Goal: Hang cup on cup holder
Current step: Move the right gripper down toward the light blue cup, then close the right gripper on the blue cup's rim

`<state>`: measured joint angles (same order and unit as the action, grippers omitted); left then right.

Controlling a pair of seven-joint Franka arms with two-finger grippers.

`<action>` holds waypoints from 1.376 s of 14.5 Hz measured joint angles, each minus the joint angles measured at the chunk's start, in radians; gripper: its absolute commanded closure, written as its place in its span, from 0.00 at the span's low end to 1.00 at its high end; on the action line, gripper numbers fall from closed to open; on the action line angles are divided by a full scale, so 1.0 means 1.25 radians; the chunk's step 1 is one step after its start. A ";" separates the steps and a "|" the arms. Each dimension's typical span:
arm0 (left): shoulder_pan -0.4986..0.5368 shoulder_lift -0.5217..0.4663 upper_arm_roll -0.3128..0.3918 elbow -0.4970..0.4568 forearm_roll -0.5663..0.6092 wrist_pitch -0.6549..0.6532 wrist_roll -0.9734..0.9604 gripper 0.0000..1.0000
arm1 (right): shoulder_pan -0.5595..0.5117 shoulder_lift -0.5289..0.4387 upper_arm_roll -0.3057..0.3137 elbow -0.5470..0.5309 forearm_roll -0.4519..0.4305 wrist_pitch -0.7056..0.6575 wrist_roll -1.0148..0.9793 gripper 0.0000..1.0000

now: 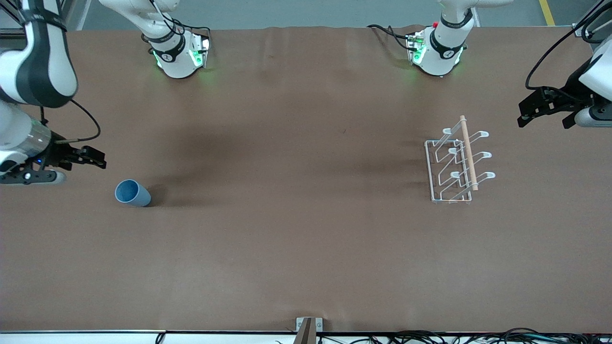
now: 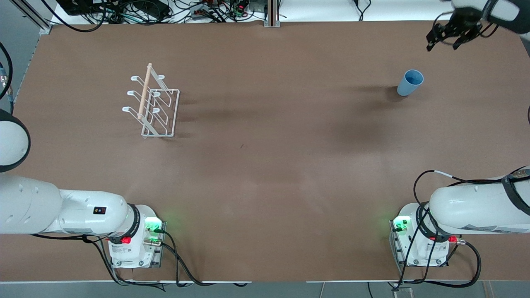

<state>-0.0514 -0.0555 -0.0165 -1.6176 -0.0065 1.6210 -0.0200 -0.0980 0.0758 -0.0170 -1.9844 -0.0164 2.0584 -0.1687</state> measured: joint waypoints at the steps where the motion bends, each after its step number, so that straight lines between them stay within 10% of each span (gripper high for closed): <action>1: 0.000 0.002 0.000 0.000 0.000 0.000 0.000 0.00 | -0.002 0.010 -0.007 -0.029 0.000 0.050 -0.018 0.00; 13: -0.001 0.017 -0.002 0.002 0.000 0.000 0.000 0.00 | -0.010 0.220 -0.029 -0.108 0.000 0.382 -0.062 0.01; 17: -0.002 0.017 -0.002 0.002 0.000 0.000 0.000 0.00 | -0.010 0.252 -0.028 -0.108 0.000 0.409 -0.062 0.76; 20: -0.003 0.021 -0.003 0.002 0.000 0.000 0.000 0.00 | -0.010 0.254 -0.028 -0.107 0.001 0.405 -0.062 0.99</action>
<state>-0.0546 -0.0296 -0.0201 -1.6146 -0.0065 1.6209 -0.0196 -0.1107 0.3934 -0.0521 -2.1177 -0.0146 2.5644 -0.2458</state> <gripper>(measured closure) 0.000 0.467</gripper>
